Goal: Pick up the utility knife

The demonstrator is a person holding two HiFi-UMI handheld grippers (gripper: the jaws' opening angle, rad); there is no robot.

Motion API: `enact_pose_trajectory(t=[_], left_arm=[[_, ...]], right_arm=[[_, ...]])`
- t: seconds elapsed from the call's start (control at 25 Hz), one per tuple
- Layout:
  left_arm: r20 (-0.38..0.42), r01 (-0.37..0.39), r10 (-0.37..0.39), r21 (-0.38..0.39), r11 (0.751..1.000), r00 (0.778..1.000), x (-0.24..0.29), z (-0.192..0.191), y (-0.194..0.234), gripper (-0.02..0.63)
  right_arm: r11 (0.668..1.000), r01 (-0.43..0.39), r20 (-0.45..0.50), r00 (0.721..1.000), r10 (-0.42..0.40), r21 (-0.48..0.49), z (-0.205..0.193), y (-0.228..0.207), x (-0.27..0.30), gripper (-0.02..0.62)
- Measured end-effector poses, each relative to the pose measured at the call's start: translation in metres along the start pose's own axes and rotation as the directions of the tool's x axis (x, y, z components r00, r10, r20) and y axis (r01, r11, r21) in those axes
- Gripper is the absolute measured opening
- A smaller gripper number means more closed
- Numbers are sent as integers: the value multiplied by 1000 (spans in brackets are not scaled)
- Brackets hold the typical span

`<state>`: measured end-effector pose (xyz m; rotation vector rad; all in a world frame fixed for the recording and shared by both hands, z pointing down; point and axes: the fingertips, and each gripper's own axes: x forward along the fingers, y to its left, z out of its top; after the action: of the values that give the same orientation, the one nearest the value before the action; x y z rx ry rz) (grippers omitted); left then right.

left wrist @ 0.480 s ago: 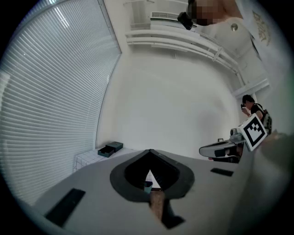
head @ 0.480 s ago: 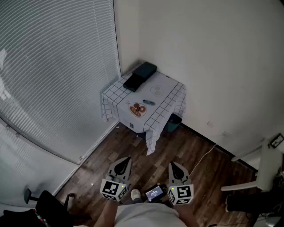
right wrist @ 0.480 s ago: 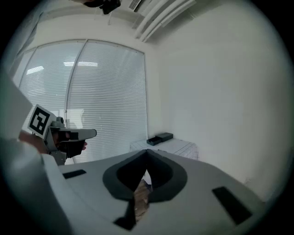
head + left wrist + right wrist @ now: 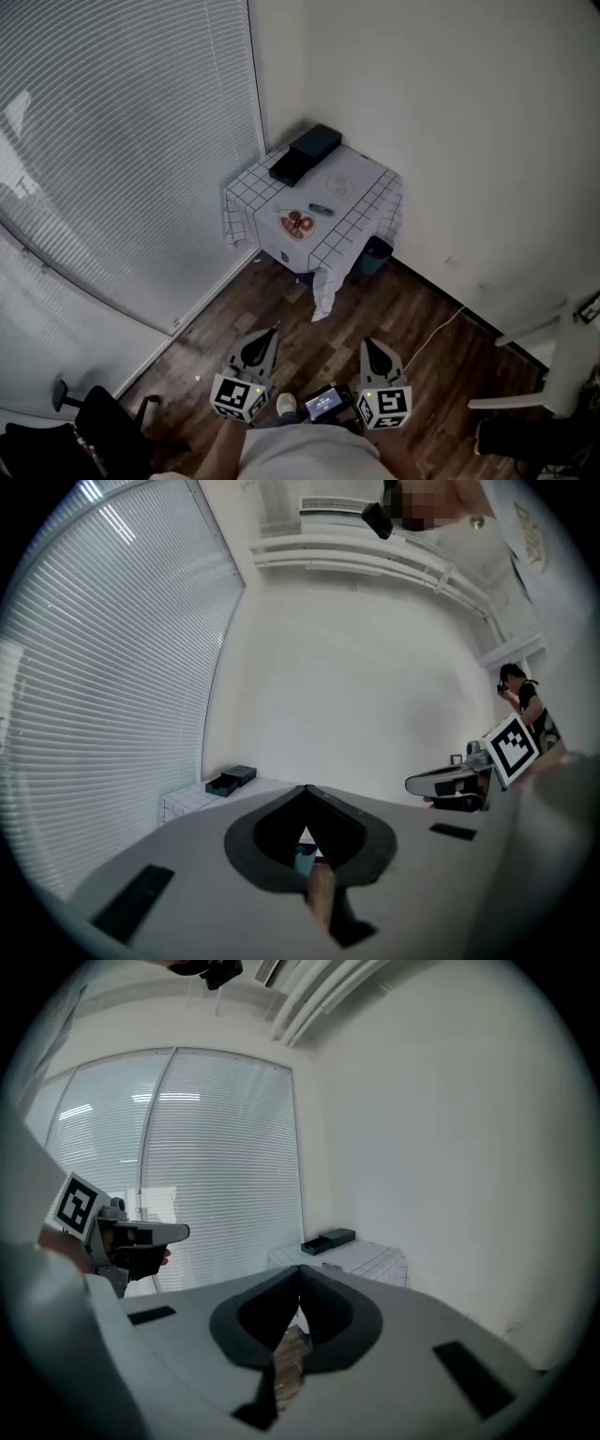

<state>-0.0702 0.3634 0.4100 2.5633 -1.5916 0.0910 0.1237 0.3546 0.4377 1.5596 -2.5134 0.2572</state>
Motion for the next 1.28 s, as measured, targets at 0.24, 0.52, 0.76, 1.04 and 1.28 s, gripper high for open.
enact_pose_trajectory(t=[0.24,0.52,0.76,1.04,1.28], left_arm=[[-25,-41,41,5,999,999,-7,-5,-3,6],[-17,-67,67,6,998,998,9,-5,25,6],[35,-8,5,68,998,999,53,15,69,6],[71,40,-44,56,998,997,97,33,139,6],[67,71,-74,46,996,995,118,39,173,6]], right_arm=[[999,-28,0,1000,28,33,-6,-11,5,6],[999,28,15,999,-28,27,2,-18,21,6],[995,98,39,994,-98,9,16,-18,80,6],[991,135,48,990,-134,-21,42,0,150,6],[986,167,46,985,-166,-23,53,9,179,6]])
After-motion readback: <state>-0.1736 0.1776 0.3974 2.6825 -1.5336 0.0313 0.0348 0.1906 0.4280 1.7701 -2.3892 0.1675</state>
